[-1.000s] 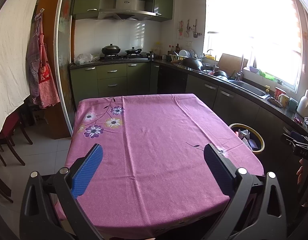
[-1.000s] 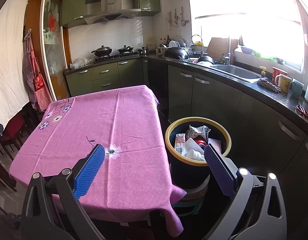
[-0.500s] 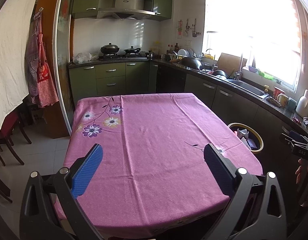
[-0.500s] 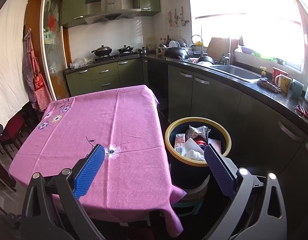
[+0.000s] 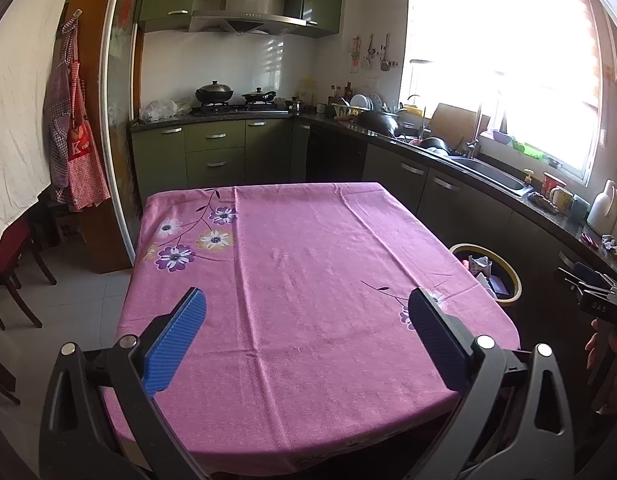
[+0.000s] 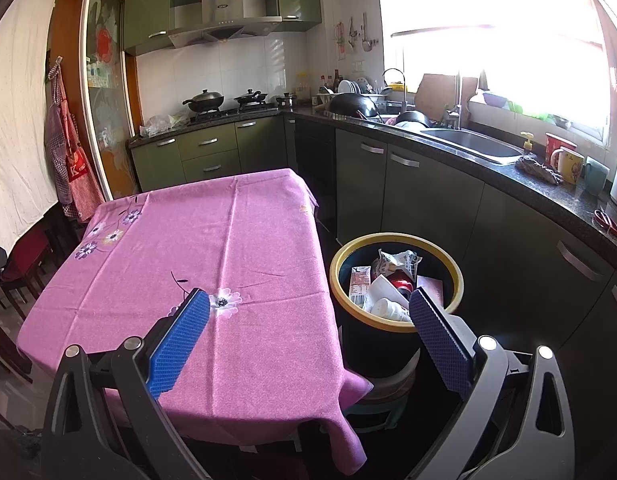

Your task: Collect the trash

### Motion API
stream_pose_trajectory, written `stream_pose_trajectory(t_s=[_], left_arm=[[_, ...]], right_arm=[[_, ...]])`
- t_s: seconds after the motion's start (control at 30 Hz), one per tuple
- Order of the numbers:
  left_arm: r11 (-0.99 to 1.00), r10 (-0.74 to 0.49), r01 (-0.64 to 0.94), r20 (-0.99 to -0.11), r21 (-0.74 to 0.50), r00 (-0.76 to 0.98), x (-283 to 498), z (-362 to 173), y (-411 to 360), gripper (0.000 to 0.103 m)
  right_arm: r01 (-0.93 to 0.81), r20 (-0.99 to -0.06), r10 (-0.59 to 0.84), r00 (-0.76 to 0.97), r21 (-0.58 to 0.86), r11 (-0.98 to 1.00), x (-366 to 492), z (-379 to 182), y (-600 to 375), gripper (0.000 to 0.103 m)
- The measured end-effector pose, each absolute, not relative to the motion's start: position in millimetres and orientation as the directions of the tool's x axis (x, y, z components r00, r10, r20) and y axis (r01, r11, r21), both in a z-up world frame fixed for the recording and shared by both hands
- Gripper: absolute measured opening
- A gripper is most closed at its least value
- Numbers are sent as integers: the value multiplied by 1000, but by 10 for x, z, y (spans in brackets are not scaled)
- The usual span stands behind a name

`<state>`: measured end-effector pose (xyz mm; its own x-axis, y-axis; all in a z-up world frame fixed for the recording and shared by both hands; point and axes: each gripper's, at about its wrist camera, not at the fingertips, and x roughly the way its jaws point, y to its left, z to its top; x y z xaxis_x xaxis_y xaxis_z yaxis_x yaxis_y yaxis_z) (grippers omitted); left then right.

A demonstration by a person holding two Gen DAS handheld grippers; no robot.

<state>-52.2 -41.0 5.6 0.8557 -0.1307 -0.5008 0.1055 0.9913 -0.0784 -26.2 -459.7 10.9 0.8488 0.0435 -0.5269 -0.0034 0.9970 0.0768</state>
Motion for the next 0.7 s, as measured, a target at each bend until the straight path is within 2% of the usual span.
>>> stream_pose_trajectory(t_s=[0.3,0.7], left_arm=[[986,-164,120,-523,-117,836,-409,-16,-408,96],[997,-79,62,-578,-49,812,106,-161,-305,96]], right_arm=[[-1,-542,44,839,80,997,-185,44,-4607,98],[-29,-572,67,817,76,997,207,-100,-4501,98]])
